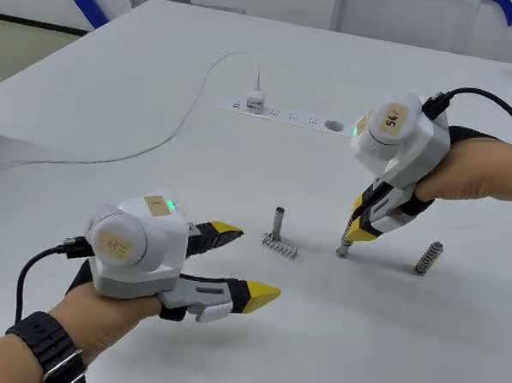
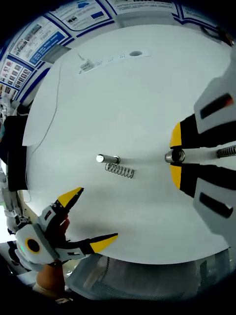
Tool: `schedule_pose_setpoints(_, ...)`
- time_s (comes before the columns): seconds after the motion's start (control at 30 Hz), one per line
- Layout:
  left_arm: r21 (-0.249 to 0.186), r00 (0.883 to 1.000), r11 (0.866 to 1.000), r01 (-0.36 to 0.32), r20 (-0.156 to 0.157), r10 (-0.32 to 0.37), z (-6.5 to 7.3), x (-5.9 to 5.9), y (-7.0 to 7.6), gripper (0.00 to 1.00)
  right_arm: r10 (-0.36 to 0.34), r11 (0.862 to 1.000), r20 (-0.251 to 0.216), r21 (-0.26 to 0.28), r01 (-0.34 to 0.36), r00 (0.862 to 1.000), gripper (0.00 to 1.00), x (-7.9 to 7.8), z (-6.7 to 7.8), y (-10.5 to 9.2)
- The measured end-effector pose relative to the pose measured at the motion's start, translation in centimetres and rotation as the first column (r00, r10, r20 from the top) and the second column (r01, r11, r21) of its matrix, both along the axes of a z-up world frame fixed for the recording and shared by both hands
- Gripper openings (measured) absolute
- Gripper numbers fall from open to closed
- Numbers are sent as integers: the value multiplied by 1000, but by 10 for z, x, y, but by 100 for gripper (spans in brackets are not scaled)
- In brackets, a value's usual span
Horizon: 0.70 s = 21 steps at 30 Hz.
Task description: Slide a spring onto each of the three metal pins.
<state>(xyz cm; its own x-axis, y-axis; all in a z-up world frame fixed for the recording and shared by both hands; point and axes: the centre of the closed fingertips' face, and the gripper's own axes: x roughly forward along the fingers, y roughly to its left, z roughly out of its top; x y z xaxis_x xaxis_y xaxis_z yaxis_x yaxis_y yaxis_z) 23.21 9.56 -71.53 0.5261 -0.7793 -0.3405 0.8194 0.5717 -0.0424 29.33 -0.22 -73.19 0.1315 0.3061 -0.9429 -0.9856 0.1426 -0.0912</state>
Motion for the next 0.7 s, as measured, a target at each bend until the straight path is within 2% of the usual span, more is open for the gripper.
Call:
schedule_pose_setpoints(0.3, -2, 1000, 1000, -6, 2, 6, 1, 2, 0, 57, -7, 1000, -14, -26, 6, 1000, 12, -1, -16, -4)
schedule_pose_setpoints(0.7, -6, 1000, 1000, -18, -2, 18, 0, 2, 4, 57, -28, 1000, -26, -15, 27, 999, 14, -3, -23, -4)
